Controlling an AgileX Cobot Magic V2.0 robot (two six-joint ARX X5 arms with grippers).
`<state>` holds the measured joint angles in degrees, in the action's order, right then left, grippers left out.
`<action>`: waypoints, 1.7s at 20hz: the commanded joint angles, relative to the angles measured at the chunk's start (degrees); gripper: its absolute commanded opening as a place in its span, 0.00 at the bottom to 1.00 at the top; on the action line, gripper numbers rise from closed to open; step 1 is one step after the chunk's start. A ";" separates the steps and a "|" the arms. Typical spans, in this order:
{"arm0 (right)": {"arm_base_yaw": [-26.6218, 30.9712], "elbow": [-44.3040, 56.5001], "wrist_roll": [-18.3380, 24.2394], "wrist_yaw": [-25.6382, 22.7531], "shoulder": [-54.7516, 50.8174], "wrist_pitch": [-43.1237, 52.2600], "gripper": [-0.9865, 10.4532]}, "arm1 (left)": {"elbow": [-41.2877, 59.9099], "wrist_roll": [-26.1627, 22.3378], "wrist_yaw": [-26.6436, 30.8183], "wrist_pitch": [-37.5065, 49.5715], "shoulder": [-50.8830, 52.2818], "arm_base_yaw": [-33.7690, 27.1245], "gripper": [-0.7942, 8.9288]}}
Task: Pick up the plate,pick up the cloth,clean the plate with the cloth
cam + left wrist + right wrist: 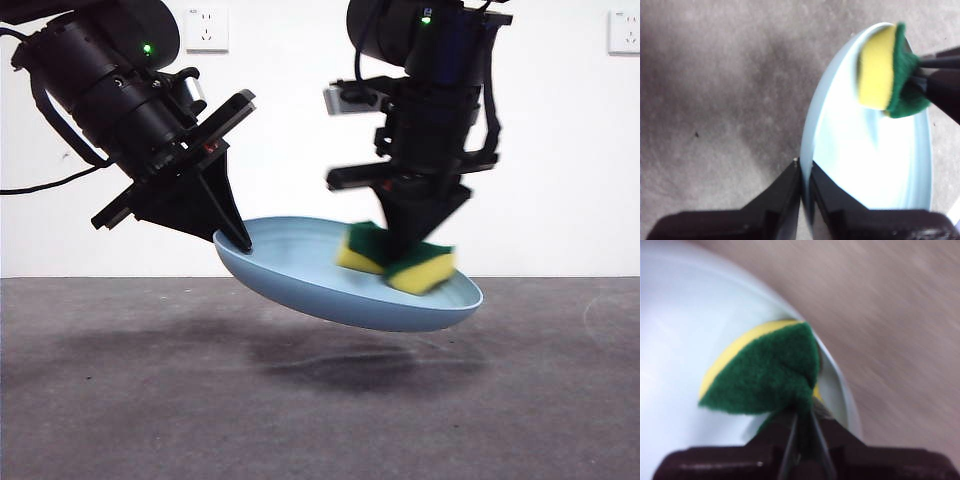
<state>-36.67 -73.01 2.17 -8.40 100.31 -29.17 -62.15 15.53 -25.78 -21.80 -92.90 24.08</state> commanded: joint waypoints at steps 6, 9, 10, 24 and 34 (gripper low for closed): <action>-1.49 0.52 -4.04 28.06 0.57 2.73 0.07 | 0.17 5.31 -2.80 10.60 0.24 0.39 0.07; -2.16 0.52 -2.47 29.00 0.57 -5.68 0.07 | 0.17 7.04 -2.80 12.63 0.24 -0.15 0.07; -2.16 0.52 -1.05 26.99 0.57 -9.64 0.07 | 0.17 7.06 -2.89 12.66 0.24 -0.52 0.07; 2.36 0.52 0.26 -11.54 0.48 0.35 0.07 | 0.17 2.14 -6.21 2.29 0.26 0.39 0.07; 2.86 0.52 -1.68 34.01 0.22 3.76 0.07 | 0.17 -2.60 11.76 3.26 0.24 0.11 0.07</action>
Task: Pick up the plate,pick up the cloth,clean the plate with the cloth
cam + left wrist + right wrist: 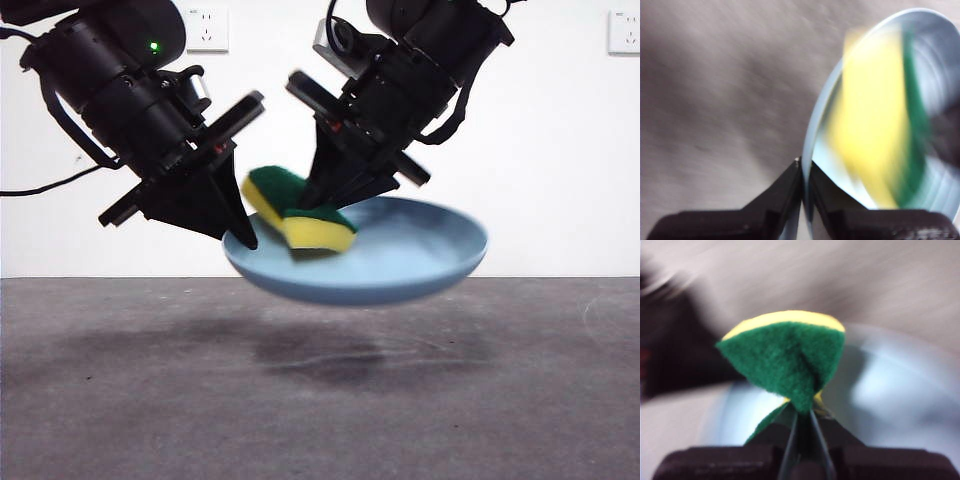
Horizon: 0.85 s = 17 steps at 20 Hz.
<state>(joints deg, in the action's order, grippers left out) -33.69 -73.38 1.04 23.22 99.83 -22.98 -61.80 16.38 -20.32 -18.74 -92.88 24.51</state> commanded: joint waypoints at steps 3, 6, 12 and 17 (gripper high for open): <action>-0.11 0.90 1.75 1.92 -0.94 -9.99 0.07 | -0.17 -8.28 19.63 -1.46 0.04 -1.60 0.07; 0.02 0.90 2.05 1.55 -3.13 -14.82 0.07 | -0.17 -9.60 20.90 -1.49 0.04 -4.72 0.07; 0.24 0.90 2.43 -10.40 -10.58 -17.20 0.07 | -0.17 -10.73 20.06 -1.79 -0.83 -9.66 0.07; 0.35 0.90 2.21 -17.44 -17.18 -17.53 0.07 | -0.17 -11.15 18.62 -2.38 -3.69 -10.05 0.07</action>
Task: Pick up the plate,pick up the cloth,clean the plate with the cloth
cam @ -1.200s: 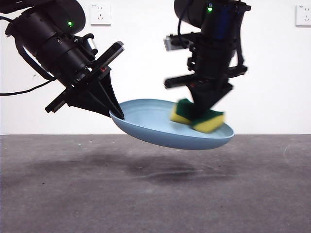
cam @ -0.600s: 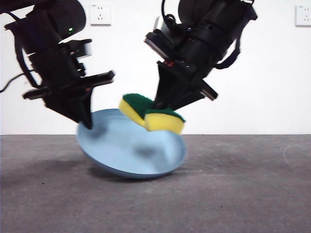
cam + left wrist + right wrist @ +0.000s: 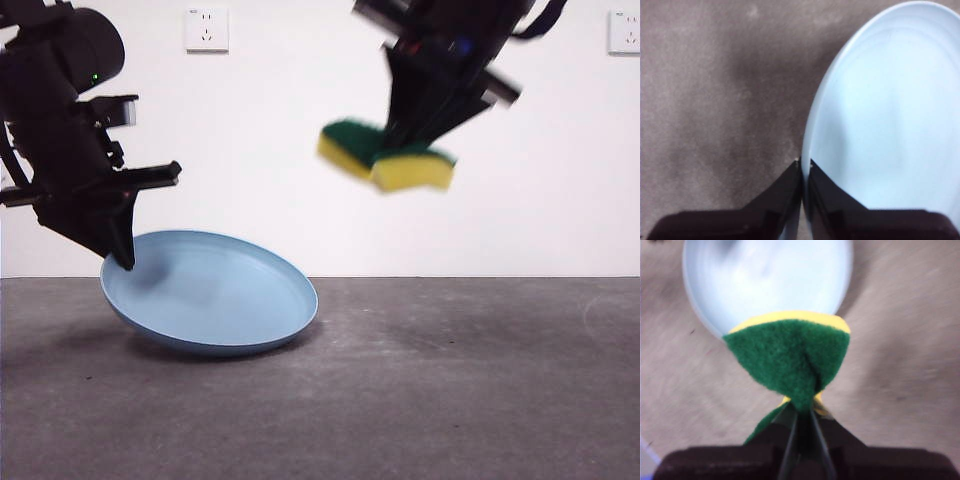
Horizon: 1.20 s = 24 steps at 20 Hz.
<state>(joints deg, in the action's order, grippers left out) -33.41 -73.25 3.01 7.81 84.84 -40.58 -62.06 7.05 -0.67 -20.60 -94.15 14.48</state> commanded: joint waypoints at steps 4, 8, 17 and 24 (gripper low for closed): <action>0.09 0.76 0.20 -3.91 -9.01 -0.04 0.07 | 0.09 -2.62 -2.43 -0.55 -7.48 0.20 0.07; 0.31 0.76 0.04 -9.88 -11.80 -0.04 0.07 | 0.09 -2.62 -2.43 0.42 -8.11 0.20 0.37; 6.40 0.76 -2.32 -12.22 -2.67 3.85 0.07 | 0.09 0.90 -8.81 -1.18 1.01 3.78 0.57; 8.66 0.76 -3.63 -6.16 12.39 7.32 0.09 | 0.09 0.87 -13.03 -10.08 18.84 8.90 0.57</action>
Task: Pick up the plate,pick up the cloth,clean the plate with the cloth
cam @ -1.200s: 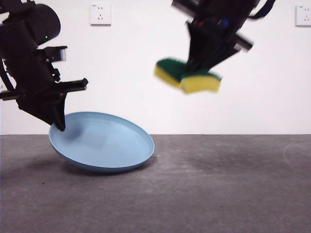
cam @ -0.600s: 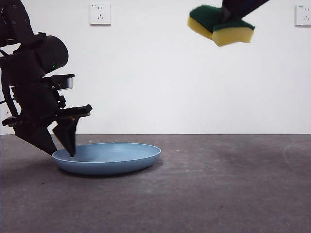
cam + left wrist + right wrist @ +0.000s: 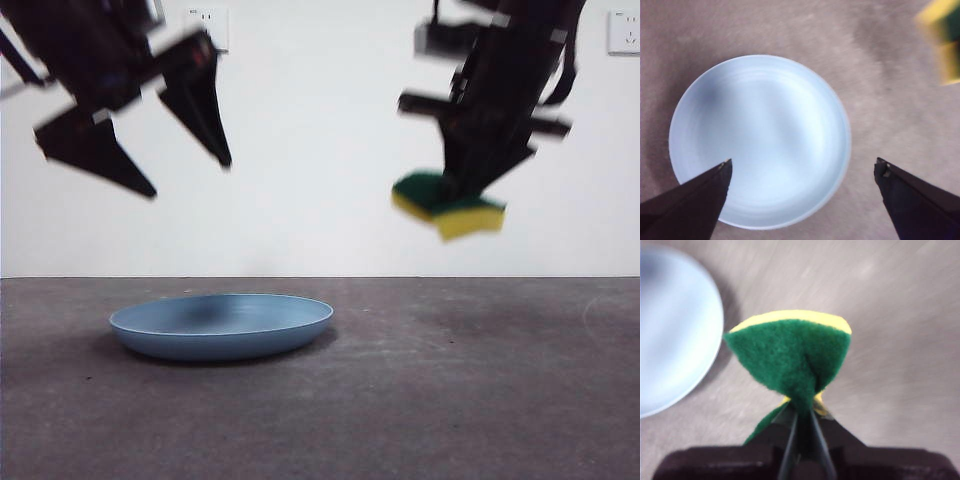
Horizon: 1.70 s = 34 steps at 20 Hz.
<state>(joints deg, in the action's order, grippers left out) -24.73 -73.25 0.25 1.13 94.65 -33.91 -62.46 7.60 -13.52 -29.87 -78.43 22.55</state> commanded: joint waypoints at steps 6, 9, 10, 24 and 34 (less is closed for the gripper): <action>0.00 0.76 -2.58 0.48 11.41 0.76 0.18 | 0.48 1.66 -0.20 -3.82 15.69 3.56 0.57; -0.02 0.76 -2.58 0.48 11.54 1.18 0.45 | 0.48 1.66 -0.13 -5.38 18.29 3.85 0.57; 0.00 0.76 -2.56 0.46 11.54 1.22 0.48 | 0.48 1.66 -0.13 -5.88 18.38 3.85 0.57; 0.39 0.74 -2.25 0.48 -1.88 -3.04 0.08 | 0.48 -0.87 6.49 -7.48 18.29 3.82 0.19; 0.17 3.04 -0.74 0.42 -25.97 -4.72 0.08 | 1.44 -6.86 19.28 -4.09 19.82 3.91 0.07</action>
<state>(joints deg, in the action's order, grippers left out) -24.40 -71.11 -1.21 1.52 68.60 -38.35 -61.78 1.67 5.52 -34.15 -58.85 26.30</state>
